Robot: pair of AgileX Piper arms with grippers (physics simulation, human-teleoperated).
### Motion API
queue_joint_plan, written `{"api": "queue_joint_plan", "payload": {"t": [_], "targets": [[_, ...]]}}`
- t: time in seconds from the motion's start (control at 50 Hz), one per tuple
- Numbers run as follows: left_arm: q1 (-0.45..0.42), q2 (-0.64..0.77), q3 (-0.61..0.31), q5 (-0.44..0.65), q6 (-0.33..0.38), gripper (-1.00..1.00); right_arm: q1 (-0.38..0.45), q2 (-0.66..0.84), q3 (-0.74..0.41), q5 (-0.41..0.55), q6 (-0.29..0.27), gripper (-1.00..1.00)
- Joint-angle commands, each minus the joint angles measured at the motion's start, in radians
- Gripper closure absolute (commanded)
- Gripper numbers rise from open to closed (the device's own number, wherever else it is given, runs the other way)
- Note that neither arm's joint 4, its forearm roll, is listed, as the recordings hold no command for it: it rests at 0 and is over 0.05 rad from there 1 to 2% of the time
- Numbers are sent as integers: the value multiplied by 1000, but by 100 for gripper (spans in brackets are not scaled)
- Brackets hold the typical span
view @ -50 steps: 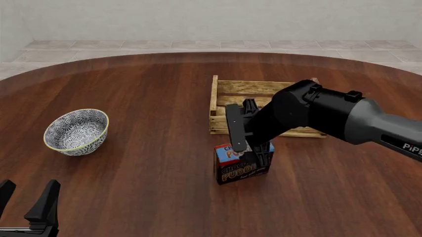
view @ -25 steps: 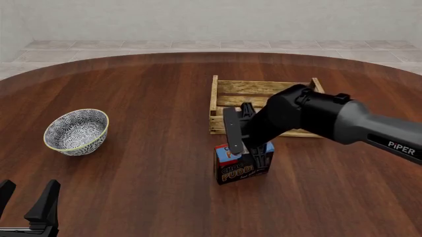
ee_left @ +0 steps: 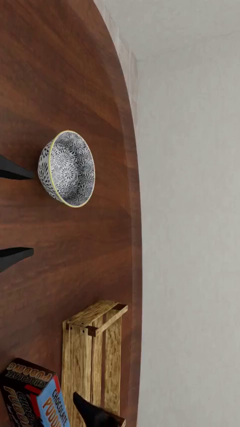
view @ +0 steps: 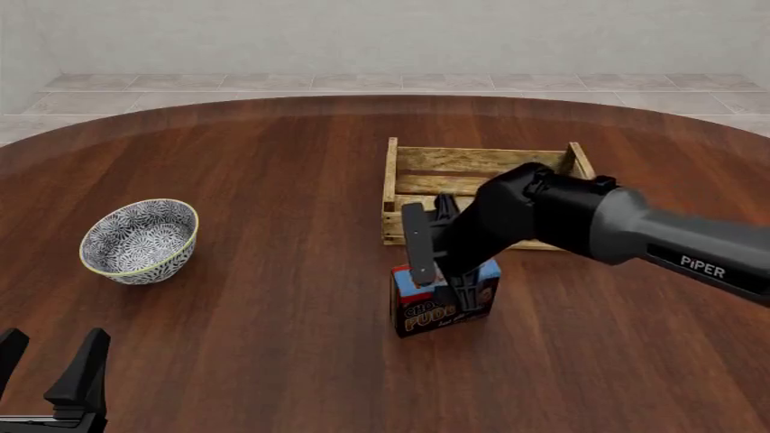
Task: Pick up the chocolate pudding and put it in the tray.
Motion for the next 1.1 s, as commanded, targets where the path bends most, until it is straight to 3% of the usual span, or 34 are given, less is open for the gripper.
{"api": "queue_joint_plan", "payload": {"t": [0.02, 0.48, 1.1], "targets": [[0, 0, 0, 0, 0, -100, -3, 23, -3, -8, 12, -100], [0, 0, 0, 0, 0, -100, -55, 53, -16, -9, -10, -100], [0, 0, 0, 0, 0, -100, -32, 75, -20, -23, 30, -100]]}}
